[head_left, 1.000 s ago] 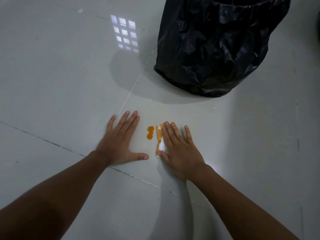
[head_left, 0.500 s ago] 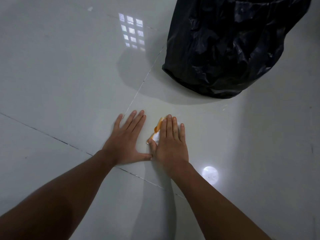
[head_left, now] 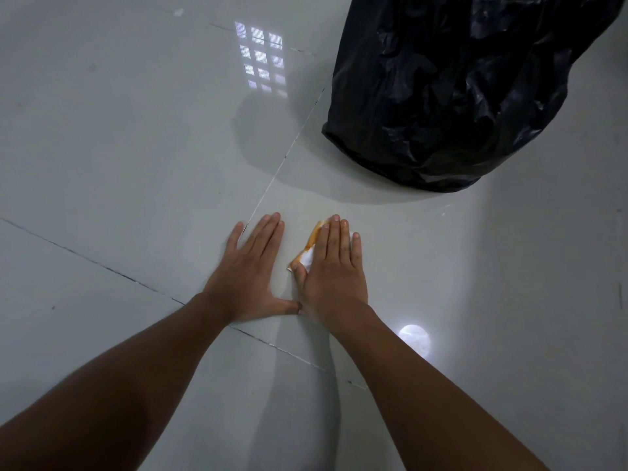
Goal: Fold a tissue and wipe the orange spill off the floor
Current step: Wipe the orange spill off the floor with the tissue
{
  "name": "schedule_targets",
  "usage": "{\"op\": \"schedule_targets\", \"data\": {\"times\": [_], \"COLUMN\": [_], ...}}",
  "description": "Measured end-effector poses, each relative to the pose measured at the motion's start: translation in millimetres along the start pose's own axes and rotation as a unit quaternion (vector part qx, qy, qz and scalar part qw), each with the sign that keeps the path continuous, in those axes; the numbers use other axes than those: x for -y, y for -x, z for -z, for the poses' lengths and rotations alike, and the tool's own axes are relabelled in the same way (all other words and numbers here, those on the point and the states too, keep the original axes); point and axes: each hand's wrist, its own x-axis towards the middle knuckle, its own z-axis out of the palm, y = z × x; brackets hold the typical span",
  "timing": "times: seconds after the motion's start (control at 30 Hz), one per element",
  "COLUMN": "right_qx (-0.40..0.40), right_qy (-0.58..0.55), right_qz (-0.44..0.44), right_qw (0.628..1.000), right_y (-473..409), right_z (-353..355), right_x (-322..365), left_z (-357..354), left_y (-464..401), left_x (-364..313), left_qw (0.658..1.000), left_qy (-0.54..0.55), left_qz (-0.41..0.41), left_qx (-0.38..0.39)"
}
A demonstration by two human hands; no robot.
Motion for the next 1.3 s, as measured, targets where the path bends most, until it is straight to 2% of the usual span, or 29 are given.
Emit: {"op": "schedule_targets", "data": {"times": [0.43, 0.8, 0.9, 1.17, 1.3], "right_qx": [0.014, -0.014, -0.019, 0.015, 0.021], "right_qy": [0.007, -0.027, -0.058, -0.058, -0.021], "right_qz": [0.073, 0.030, 0.073, 0.228, 0.251], "right_qw": [0.997, 0.999, 0.995, 0.972, 0.968], "right_y": [-22.1, -22.7, -12.2, 15.0, 11.9], "right_z": [6.7, 1.4, -1.4, -1.9, 1.3], "right_x": [-19.9, -10.6, -26.6, -48.4, -51.5], "left_z": [-0.2, 1.2, 0.9, 0.4, 0.7], "left_y": [0.5, 0.6, 0.8, 1.4, 1.2], "left_x": [-0.1, -0.4, 0.7, 1.4, 0.8], "left_qw": [1.000, 1.000, 1.000, 1.000, 1.000], "left_qy": [-0.017, -0.009, -0.011, -0.003, 0.001], "left_qz": [-0.003, 0.004, 0.005, 0.002, 0.002], "left_qx": [-0.004, -0.004, -0.002, -0.011, -0.010]}}
